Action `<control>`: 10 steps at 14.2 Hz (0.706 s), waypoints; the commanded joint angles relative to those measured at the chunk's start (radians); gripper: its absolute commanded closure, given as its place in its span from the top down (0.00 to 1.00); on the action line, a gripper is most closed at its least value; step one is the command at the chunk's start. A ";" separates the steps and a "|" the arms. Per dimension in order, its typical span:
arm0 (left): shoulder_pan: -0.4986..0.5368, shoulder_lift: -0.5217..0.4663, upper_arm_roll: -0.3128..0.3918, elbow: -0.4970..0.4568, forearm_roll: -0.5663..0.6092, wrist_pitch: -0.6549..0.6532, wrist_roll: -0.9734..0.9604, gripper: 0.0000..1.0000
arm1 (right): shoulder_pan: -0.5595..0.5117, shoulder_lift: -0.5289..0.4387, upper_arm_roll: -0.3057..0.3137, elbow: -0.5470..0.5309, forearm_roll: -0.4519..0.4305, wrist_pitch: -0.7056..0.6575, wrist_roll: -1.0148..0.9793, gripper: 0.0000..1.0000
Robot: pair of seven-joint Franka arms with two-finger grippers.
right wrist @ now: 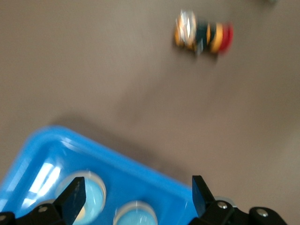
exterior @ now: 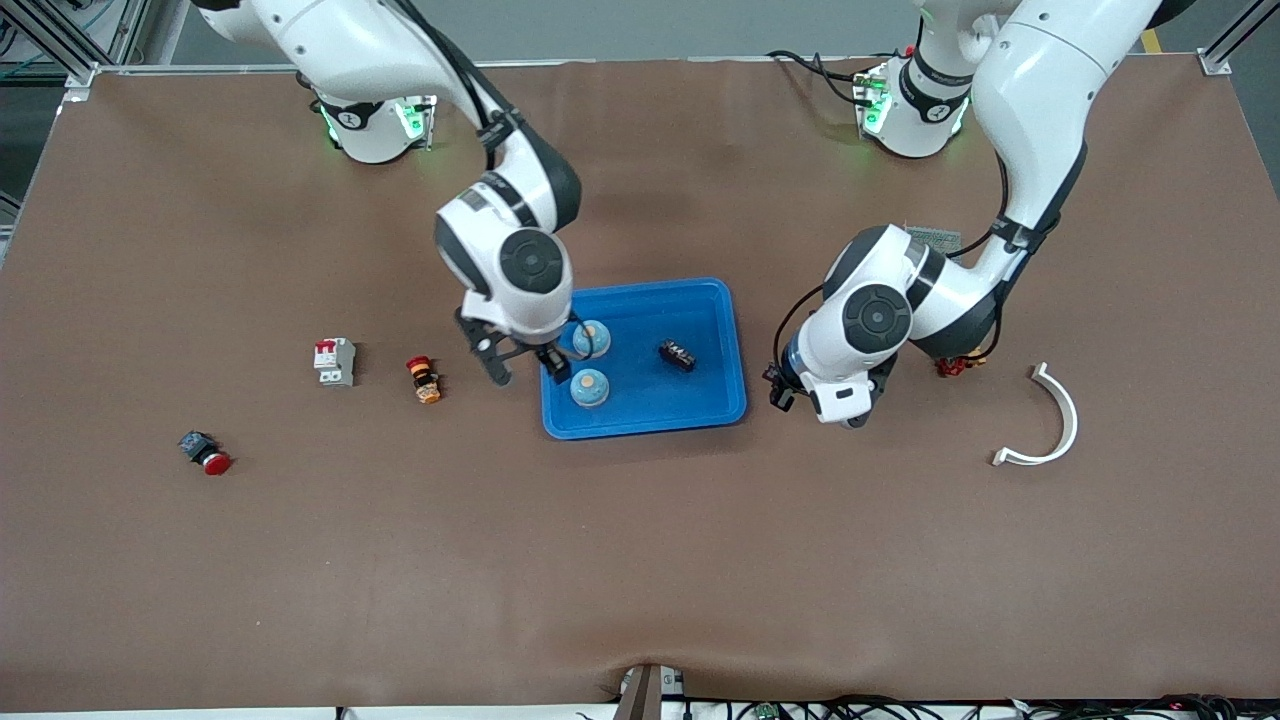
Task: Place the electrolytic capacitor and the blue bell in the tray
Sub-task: 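Lower the bell into the tray while the left gripper carries the capacitor, then withdraw the right gripper while the left gripper brings the capacitor over the tray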
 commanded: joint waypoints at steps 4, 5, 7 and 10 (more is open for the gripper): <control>-0.067 -0.005 -0.021 0.002 0.003 -0.015 -0.201 0.00 | -0.261 0.002 0.007 0.086 0.014 -0.032 -0.468 1.00; -0.082 -0.004 -0.024 0.000 0.002 -0.015 -0.239 0.00 | -0.310 0.003 0.007 0.094 0.011 -0.031 -0.552 1.00; -0.103 0.009 -0.024 0.000 0.002 -0.014 -0.330 0.00 | -0.376 0.008 0.003 0.105 0.000 -0.029 -0.687 1.00; -0.131 0.036 -0.024 0.000 0.002 0.006 -0.514 0.00 | -0.460 0.002 0.003 0.113 -0.023 -0.035 -0.870 1.00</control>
